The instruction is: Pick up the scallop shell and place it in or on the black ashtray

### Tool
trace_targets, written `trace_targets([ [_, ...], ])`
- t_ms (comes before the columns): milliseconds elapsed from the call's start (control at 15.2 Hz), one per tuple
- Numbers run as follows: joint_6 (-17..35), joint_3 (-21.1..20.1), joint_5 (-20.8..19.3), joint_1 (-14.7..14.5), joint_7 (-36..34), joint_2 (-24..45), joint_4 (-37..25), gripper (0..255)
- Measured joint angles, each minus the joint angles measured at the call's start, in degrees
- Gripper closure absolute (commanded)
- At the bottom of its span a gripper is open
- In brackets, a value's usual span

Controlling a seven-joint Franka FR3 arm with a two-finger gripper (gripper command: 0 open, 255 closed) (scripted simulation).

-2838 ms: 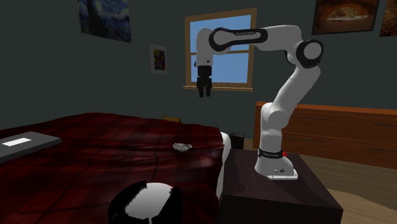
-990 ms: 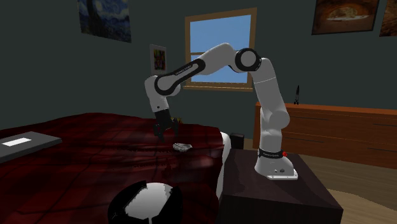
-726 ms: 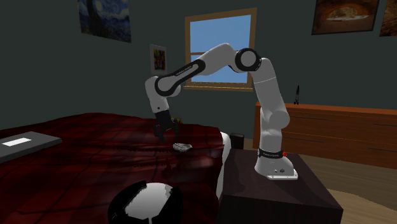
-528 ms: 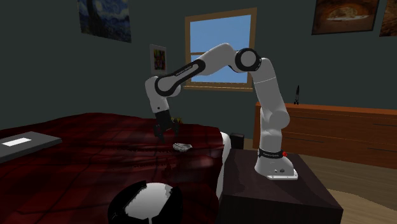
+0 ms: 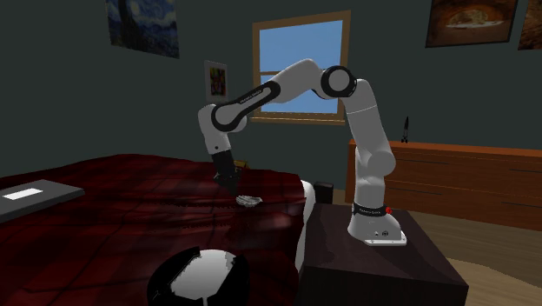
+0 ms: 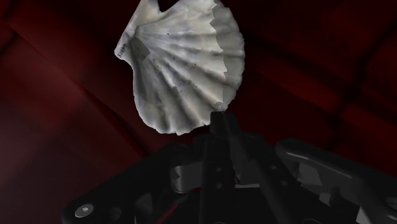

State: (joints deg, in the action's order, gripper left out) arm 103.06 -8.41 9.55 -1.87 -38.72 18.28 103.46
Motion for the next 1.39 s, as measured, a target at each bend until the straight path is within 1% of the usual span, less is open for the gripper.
trace_targets([
  [132, 0.00, 0.00, 0.00, 0.00, 0.00, 0.00, 0.00, 255],
  [198, 0.00, 0.00, 0.00, 0.00, 0.00, 0.00, 0.00, 0],
  [264, 0.00, 0.00, 0.00, 0.00, 0.00, 0.00, 0.00, 0],
  [330, 1.20, -0.36, -0.10, 0.12, 1.97, -1.72, 2.23, 0],
  [396, 3.03, -0.86, -0.20, 0.40, 5.62, -4.33, 5.46, 0],
  [528, 7.90, -1.91, 0.15, 0.97, 15.26, -10.90, 13.79, 0],
  [660, 13.02, -2.57, 1.35, 1.21, 26.34, -17.86, 22.43, 0],
  [792, 17.83, -2.33, 3.21, 1.05, 38.41, -24.40, 30.43, 0],
  [858, 19.42, -1.91, 3.86, 0.95, 43.06, -26.50, 33.11, 0],
  [924, 20.62, -1.71, 4.21, 0.82, 45.44, -27.31, 34.60, 0],
  [1056, 22.67, -1.74, 4.64, 0.54, 47.23, -27.36, 36.27, 0],
  [1386, 26.94, -2.08, 5.15, 0.20, 48.14, -25.28, 38.33, 0],
])
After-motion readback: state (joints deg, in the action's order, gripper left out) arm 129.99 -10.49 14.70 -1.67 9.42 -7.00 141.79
